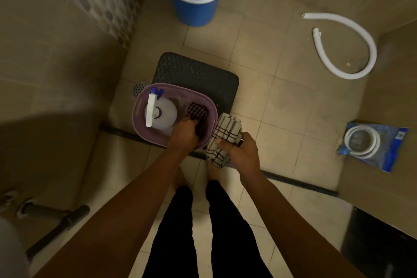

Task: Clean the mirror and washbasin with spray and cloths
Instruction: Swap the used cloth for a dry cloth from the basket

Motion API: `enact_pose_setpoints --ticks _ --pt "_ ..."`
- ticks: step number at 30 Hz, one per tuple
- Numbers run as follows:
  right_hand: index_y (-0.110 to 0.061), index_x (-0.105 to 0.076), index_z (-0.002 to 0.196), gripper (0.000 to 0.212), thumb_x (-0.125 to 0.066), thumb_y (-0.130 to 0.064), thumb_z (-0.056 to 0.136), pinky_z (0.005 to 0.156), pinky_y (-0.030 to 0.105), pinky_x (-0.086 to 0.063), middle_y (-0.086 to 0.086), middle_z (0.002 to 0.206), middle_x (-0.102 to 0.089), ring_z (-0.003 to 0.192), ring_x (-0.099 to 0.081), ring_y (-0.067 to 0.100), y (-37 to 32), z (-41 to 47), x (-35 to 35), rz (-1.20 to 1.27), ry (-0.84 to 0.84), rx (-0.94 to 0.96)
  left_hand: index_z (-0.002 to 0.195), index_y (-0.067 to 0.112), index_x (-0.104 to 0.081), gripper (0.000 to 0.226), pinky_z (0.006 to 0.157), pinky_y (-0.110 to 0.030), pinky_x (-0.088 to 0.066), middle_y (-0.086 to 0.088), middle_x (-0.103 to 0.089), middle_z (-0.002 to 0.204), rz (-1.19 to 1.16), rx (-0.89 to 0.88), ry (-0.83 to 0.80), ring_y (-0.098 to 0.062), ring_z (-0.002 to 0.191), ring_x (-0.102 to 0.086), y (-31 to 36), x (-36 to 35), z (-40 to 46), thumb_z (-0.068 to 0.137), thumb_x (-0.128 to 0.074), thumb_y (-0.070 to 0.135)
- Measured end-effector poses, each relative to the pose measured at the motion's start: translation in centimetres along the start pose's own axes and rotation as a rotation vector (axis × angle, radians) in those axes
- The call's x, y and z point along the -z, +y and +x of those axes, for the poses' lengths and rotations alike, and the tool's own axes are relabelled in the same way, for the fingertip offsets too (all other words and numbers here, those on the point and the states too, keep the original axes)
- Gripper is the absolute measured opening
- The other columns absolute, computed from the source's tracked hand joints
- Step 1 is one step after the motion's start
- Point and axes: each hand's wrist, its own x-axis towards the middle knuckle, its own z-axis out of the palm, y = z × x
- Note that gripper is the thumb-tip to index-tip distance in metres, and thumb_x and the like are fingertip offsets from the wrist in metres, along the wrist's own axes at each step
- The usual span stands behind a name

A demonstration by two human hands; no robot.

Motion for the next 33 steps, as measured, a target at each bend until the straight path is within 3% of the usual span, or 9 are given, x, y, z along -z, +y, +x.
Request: enact_pose_setpoints --ticks 5,9,13,15,17,21,25,29,33 --pt "-0.014 -0.058 0.121 0.051 -0.082 -0.024 0.077 0.082 0.032 -0.055 0.001 0.111 -0.068 0.1 -0.065 0.016 0.1 0.3 0.1 -0.021 -0.003 0.01 0.116 0.009 -0.061 0.025 0.08 -0.024 -0.039 -0.011 -0.065 0.112 0.012 -0.002 -0.084 -0.025 0.101 -0.061 0.5 0.4 0.3 0.091 -0.055 0.009" --pt "-0.012 -0.059 0.119 0.051 -0.082 -0.025 0.076 0.087 0.038 -0.057 0.003 0.111 -0.069 0.1 -0.066 0.018 -1.2 -0.2 0.4 -0.004 -0.013 0.045 0.119 0.01 -0.062 0.03 0.085 -0.03 -0.048 -0.011 -0.068 0.106 -0.181 0.038 -0.028 -0.022 0.095 -0.061 2.1 2.3 -1.2 0.091 -0.051 0.004" --pt "-0.016 -0.062 0.117 0.047 -0.082 -0.025 0.076 0.075 0.025 -0.054 -0.003 0.106 -0.07 0.098 -0.067 0.014 -3.6 -1.3 0.3 -0.003 -0.063 0.135 0.127 0.014 -0.06 0.032 0.096 -0.032 -0.048 -0.006 -0.066 0.121 -0.622 0.1 0.188 -0.017 0.11 -0.06 5.2 6.0 -4.8 0.098 -0.047 0.012" --pt "-0.02 -0.059 0.117 0.047 -0.082 -0.028 0.077 0.068 0.016 -0.048 -0.012 0.101 -0.067 0.092 -0.065 0.006 -5.3 -2.4 0.1 -0.036 -0.111 0.203 0.125 0.014 -0.061 0.03 0.092 -0.029 -0.051 -0.005 -0.066 0.121 -0.932 0.124 0.147 -0.017 0.112 -0.061 7.2 8.2 -7.3 0.101 -0.045 0.019" --pt "-0.024 -0.054 0.119 0.05 -0.082 -0.031 0.077 0.068 0.011 -0.045 -0.019 0.098 -0.061 0.089 -0.06 -0.002 -6.8 -3.5 0.0 -0.082 -0.184 0.267 0.124 0.015 -0.063 0.032 0.085 -0.024 -0.052 -0.004 -0.069 0.116 -1.085 0.132 0.081 -0.016 0.11 -0.063 8.6 9.8 -9.2 0.101 -0.044 0.028" --pt "-0.019 -0.055 0.124 0.054 -0.081 -0.028 0.077 0.086 0.027 -0.055 -0.004 0.114 -0.068 0.105 -0.066 0.012 -8.5 -5.3 -0.1 -0.129 -0.361 0.37 0.124 0.015 -0.063 0.03 0.099 -0.039 -0.05 -0.004 -0.071 0.115 -1.143 0.12 0.193 -0.019 0.111 -0.065 9.1 12.0 -11.7 0.096 -0.055 0.024" --pt "-0.014 -0.052 0.132 0.051 -0.074 -0.013 0.086 0.077 0.01 -0.048 -0.002 0.123 -0.065 0.108 -0.062 0.01 -10.1 -7.2 -0.6 -0.183 -0.462 0.439 0.12 0.012 -0.064 0.025 0.1 -0.043 -0.05 -0.004 -0.072 0.112 -1.111 0.166 0.31 -0.019 0.108 -0.066 8.9 13.9 -14.5 0.097 -0.052 0.015" --pt "-0.027 -0.058 0.111 0.036 -0.066 -0.002 0.087 0.072 0.02 -0.05 -0.005 0.108 -0.067 0.106 -0.064 0.018 -11.8 -9.6 -2.3 -0.145 -0.563 0.392 0.099 0.015 -0.07 0.019 0.094 -0.048 -0.052 -0.01 -0.073 0.1 -1.315 0.302 0.484 -0.029 0.1 -0.068 8.0 16.2 -18.4 0.096 -0.052 0.009" --pt "-0.028 -0.063 0.104 0.032 -0.06 0.0 0.089 0.073 0.025 -0.057 -0.002 0.102 -0.072 0.096 -0.069 0.016 -13.3 -13.7 -3.9 -0.078 -0.717 0.365 0.114 0.009 -0.069 0.025 0.084 -0.048 -0.057 -0.014 -0.073 0.107 -1.367 0.22 0.545 -0.032 0.1 -0.069 5.6 17.8 -23.6 0.09 -0.062 0.012"
